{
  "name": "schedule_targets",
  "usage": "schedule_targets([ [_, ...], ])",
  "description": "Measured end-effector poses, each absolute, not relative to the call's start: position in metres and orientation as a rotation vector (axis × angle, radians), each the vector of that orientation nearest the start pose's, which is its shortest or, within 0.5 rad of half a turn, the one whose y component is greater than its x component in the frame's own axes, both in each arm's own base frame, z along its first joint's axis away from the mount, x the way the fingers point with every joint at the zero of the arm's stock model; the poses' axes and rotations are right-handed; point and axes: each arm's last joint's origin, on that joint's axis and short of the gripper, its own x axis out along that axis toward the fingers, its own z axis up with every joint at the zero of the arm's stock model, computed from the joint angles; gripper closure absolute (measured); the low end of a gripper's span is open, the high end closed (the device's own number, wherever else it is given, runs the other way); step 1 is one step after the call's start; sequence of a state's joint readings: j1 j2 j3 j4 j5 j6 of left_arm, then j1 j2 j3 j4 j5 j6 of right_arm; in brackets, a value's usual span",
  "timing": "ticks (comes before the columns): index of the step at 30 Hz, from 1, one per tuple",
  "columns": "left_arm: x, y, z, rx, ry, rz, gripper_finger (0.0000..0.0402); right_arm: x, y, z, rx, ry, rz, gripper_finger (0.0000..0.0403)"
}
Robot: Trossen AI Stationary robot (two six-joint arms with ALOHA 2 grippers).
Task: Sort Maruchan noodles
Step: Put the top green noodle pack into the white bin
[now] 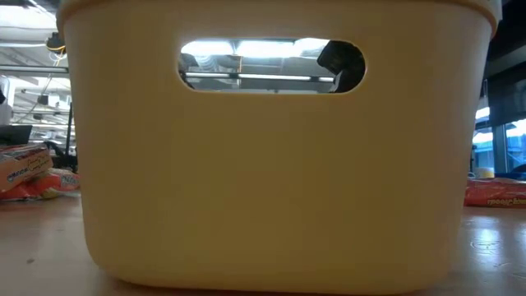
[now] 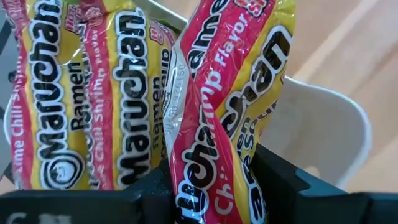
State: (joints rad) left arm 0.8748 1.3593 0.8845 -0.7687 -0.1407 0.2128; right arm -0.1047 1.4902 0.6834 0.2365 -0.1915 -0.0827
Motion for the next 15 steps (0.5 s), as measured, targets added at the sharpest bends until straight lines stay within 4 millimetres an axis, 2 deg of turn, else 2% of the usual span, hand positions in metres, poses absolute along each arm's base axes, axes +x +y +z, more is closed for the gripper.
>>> schedule_targets([
  [5, 0.153, 0.195, 0.205, -0.274, 1.297, 0.807, 0.0268, 0.292, -0.025, 0.179, 0.003, 0.559, 0.107, 0.0139],
  [15, 0.154, 0.200, 0.204, -0.216, 1.324, 0.886, 0.0202, 0.292, -0.025, 0.179, 0.004, 0.559, 0.109, 0.0139],
])
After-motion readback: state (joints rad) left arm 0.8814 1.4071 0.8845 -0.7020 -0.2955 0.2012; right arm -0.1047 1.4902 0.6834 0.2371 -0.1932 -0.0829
